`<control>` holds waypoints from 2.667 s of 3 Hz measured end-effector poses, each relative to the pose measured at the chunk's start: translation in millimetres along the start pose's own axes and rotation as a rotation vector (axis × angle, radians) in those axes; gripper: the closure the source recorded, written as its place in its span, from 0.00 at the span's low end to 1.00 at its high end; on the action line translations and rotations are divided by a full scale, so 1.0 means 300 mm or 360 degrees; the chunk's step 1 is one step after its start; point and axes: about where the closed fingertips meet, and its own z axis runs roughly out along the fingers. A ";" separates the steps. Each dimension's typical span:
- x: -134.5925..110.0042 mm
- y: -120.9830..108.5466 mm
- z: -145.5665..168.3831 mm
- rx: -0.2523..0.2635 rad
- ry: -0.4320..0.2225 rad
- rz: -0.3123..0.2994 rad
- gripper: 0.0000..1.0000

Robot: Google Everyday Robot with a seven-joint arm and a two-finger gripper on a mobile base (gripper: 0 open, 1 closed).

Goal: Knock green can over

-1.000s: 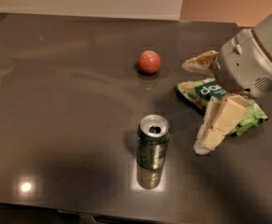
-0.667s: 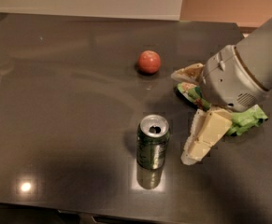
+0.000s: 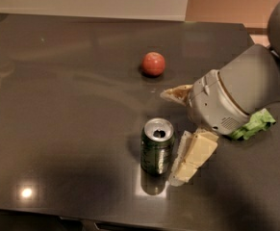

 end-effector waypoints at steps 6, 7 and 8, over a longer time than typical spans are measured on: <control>-0.030 -0.022 0.014 0.0021 -0.0029 0.0151 0.87; -0.004 -0.077 -0.030 -0.0038 0.0177 0.0209 1.00; 0.017 -0.099 -0.018 -0.0107 0.0458 0.0161 1.00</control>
Offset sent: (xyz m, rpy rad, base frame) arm -0.0107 0.0264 -0.0260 0.0730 0.0310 -0.0072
